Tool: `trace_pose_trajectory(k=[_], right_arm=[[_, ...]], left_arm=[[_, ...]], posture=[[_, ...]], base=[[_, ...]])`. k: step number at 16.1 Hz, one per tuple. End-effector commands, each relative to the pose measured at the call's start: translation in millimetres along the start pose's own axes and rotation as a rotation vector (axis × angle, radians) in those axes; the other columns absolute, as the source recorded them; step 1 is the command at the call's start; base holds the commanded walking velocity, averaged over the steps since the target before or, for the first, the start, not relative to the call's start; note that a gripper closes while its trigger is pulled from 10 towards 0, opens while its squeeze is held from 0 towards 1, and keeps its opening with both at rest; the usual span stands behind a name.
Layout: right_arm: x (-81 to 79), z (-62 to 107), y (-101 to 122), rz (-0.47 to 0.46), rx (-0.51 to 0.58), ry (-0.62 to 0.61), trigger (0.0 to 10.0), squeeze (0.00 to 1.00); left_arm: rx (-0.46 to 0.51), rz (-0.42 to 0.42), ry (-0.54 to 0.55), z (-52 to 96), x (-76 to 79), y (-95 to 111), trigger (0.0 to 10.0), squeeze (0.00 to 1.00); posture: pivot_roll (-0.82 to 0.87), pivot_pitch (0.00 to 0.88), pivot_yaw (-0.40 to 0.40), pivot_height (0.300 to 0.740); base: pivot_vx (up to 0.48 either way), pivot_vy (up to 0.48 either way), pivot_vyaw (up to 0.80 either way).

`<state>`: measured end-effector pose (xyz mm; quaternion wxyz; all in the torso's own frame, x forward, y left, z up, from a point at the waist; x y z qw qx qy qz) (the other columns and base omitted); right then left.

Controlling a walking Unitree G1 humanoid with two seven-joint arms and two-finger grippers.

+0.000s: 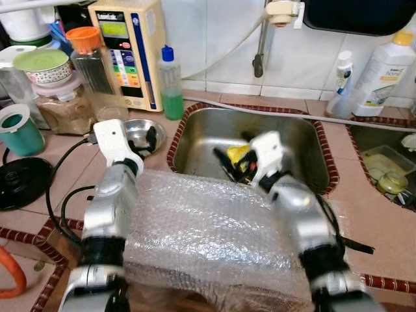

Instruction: Kitchen organization

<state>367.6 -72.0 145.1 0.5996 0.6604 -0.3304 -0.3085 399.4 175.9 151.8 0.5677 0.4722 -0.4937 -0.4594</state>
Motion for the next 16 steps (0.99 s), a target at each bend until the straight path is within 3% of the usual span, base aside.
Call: trace_pose_trajectory(k=[1,2,4,6,12,16], right_arm=[[-12.1,0.9,5,-0.005,0.013,0.042,10.0,0.00],[-16.1,2.6,5,-0.018,0.013,0.051,10.0,0.00],[-22.7,8.3,3,-0.018,-0.004,0.060,10.0,0.00],[-26.9,14.4,4,-0.035,-0.016,0.050,10.0,0.00],[-29.5,18.1,10,-0.030,-0.028,0.044,10.0,0.00],[-29.7,19.1,14,-0.015,-0.038,0.031,10.0,0.00]], left_arm=[[0.012,0.038,0.052,-6.0,-6.9,6,10.0,0.00],[0.011,0.044,0.082,-8.0,-11.7,7,10.0,0.00],[-0.025,0.052,0.255,-10.8,-37.2,4,10.0,0.00],[-0.092,0.147,0.308,-12.7,-47.1,-11,10.0,0.00],[-0.136,0.234,0.299,-23.4,-42.6,-14,10.0,0.00],[-0.299,0.198,0.304,-21.4,-42.1,-41,10.0,0.00]], posture=[[0.07,0.000,0.045,0.740],[0.07,0.000,0.045,0.740],[0.06,0.000,0.051,0.740],[0.05,0.000,0.065,0.740],[0.04,0.000,0.069,0.740],[0.03,0.000,0.082,0.740]], base=[[0.000,0.000,0.00],[0.000,0.000,0.00],[0.000,0.000,0.00],[0.000,0.000,0.00],[0.000,0.000,0.00],[0.000,0.000,0.00]])
Point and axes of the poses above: a point about 5 cm out from each wrist's last joint towards the gripper, its own z axis pointing back from the gripper into the wrist, its own y axis along the axis of the wrist's last joint, x = y × z, the point moved 4 cm from there along -z, pointing out of the wrist towards the gripper, and after that the axes turned 9 degrees about -z, right-handed, at the moved point
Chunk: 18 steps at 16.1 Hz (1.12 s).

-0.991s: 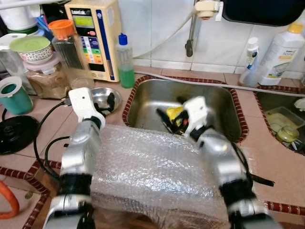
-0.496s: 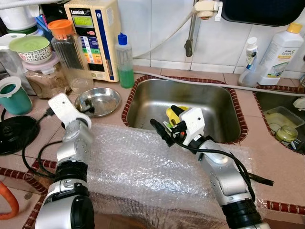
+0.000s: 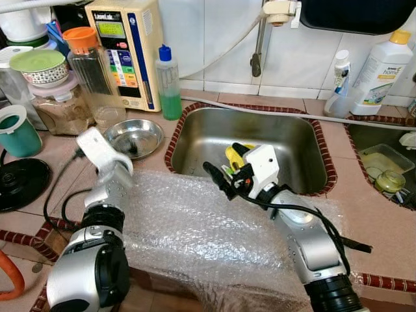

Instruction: Kitchen organization

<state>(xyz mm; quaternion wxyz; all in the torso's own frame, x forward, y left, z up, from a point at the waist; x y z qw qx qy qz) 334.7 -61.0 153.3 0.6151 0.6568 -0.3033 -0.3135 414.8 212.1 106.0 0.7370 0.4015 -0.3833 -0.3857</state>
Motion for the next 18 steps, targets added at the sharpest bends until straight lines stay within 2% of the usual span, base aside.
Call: trace_pose_trajectory(k=[1,3,4,5,6,14,18], right_arm=[[-1.1,0.7,4,0.021,0.002,-0.010,10.0,0.00],[-1.1,1.8,4,0.027,-0.004,-0.014,10.0,0.00],[-1.5,1.8,3,0.031,-0.008,-0.015,10.0,0.00],[-1.7,1.7,4,0.038,-0.010,-0.014,10.0,0.00],[-1.8,1.3,4,0.044,-0.012,-0.014,10.0,0.00],[-1.6,-0.4,4,0.043,-0.012,-0.016,10.0,0.00],[0.1,1.0,5,0.027,-0.007,-0.014,10.0,0.00]], left_arm=[[-0.037,-0.020,0.011,-1.9,-3.7,-3,10.0,0.00],[-0.035,-0.022,0.009,-2.9,-3.7,-1,10.0,0.00],[-0.043,-0.002,0.011,-3.7,-4.0,0,8.2,0.00],[-0.047,0.007,0.014,-4.2,-4.8,1,4.4,0.00],[-0.050,0.020,0.015,-4.9,-6.8,3,0.0,0.00],[-0.060,0.057,0.049,-8.2,-25.9,11,0.0,0.00],[-0.013,0.054,0.045,-8.7,-30.6,17,0.0,0.00]], posture=[[0.03,0.000,0.083,0.740],[0.02,0.000,0.086,0.740],[0.02,0.000,0.087,0.740],[0.02,0.000,0.087,0.740],[0.02,0.000,0.088,0.740],[0.03,0.000,0.090,0.740],[0.03,0.000,0.088,0.740]], base=[[0.000,0.000,0.00],[0.000,0.000,0.00],[0.000,0.000,0.00],[0.000,0.000,0.00],[0.000,0.000,0.00],[0.000,0.000,0.00],[0.000,0.000,0.00]])
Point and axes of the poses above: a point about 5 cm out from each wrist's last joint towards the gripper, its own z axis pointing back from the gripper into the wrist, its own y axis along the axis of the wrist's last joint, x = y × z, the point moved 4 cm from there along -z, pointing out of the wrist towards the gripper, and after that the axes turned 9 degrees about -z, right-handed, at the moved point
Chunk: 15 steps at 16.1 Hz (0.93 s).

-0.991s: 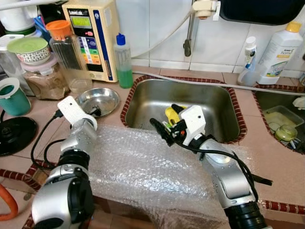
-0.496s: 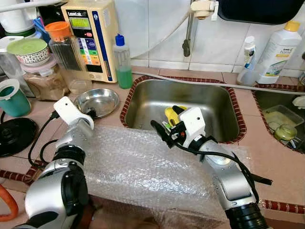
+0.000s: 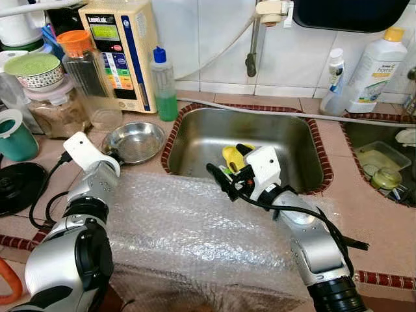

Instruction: Kitchen organization

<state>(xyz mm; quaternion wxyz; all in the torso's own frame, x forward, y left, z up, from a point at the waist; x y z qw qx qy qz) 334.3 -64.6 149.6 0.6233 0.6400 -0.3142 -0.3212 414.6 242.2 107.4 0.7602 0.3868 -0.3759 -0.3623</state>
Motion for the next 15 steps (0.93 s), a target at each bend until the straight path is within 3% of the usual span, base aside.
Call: trace_pose_trajectory(k=[1,15], right_arm=[[-2.3,-1.8,9.0,0.008,0.023,0.016,10.0,0.00],[1.8,-3.4,11.5,0.016,0.021,0.020,10.0,0.00]], left_arm=[[0.028,0.009,-0.004,-0.3,-2.7,6.0,0.0,0.00],[0.095,0.018,-0.023,0.7,-2.9,10.3,0.0,0.00]], posture=[[0.03,0.000,0.084,0.740],[0.02,0.000,0.074,0.740]], base=[[0.000,0.000,0.00],[0.000,0.000,0.00]])
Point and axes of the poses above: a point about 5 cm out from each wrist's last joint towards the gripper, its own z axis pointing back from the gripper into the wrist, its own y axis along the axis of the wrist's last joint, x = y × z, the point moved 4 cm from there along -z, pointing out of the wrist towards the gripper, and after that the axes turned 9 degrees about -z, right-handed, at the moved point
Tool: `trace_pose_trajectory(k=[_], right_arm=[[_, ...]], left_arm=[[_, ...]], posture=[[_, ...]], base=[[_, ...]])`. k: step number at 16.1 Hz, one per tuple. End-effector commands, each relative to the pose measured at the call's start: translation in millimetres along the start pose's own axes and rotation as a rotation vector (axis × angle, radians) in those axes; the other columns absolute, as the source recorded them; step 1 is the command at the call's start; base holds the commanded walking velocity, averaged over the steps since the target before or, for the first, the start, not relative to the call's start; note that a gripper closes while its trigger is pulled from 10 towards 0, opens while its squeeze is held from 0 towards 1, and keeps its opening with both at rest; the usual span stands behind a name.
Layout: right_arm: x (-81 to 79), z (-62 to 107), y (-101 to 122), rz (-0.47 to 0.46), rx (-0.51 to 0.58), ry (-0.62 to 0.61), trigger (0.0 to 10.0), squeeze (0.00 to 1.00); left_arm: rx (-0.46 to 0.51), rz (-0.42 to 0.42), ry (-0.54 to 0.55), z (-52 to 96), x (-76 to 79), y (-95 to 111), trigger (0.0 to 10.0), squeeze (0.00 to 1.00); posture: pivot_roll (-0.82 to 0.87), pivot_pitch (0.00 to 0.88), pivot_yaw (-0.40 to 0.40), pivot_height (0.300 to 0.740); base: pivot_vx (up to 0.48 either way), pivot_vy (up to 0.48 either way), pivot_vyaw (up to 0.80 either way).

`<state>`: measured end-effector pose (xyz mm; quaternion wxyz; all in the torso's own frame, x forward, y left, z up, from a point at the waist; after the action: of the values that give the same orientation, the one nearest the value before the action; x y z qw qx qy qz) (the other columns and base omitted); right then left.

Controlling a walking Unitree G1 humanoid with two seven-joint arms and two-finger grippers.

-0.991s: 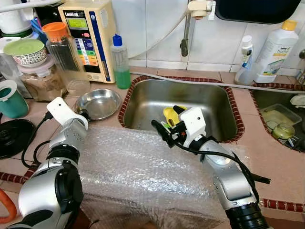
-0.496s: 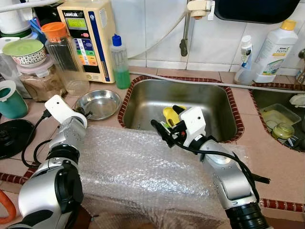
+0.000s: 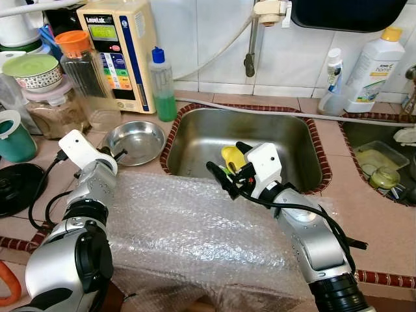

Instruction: Kitchen organization

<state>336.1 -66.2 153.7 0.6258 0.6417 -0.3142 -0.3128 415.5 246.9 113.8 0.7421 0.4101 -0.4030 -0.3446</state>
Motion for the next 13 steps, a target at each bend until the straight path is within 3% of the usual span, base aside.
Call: trace_pose_trajectory(k=[1,5,8,13], right_arm=[[-0.4,-3.7,9,0.007,0.018,0.009,10.0,0.00],[0.3,-4.0,9,0.008,0.020,0.011,10.0,0.00],[-2.8,-1.8,9,-0.032,0.016,0.052,10.0,0.00],[9.0,-1.7,15,-0.046,0.035,0.014,10.0,0.00]], left_arm=[[0.039,-0.006,0.003,0.2,-1.8,7,0.0,0.00],[0.129,-0.050,-0.006,1.8,2.5,23,0.0,0.00],[0.222,-0.015,-0.059,5.7,11.4,37,0.0,0.00],[0.390,-0.064,-0.236,22.7,48.7,58,0.0,0.00]], posture=[[0.02,0.000,0.073,0.740],[0.03,0.000,0.074,0.740],[0.04,0.000,0.063,0.740],[0.04,0.000,0.050,0.740]], base=[[0.000,0.000,0.00],[0.000,0.000,0.00],[0.000,0.000,0.00],[0.000,0.000,0.00]])
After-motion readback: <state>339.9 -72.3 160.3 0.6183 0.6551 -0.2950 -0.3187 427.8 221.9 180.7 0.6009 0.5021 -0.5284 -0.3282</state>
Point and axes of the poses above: a point about 5 cm out from each wrist's last joint towards the gripper, its own z axis pointing back from the gripper into the wrist, its own y axis along the axis of the wrist's last joint, x = y × z, the point moved 4 cm from there along -z, pointing out of the wrist towards the gripper, and after that the axes turned 9 degrees about -z, right-handed, at the moved point
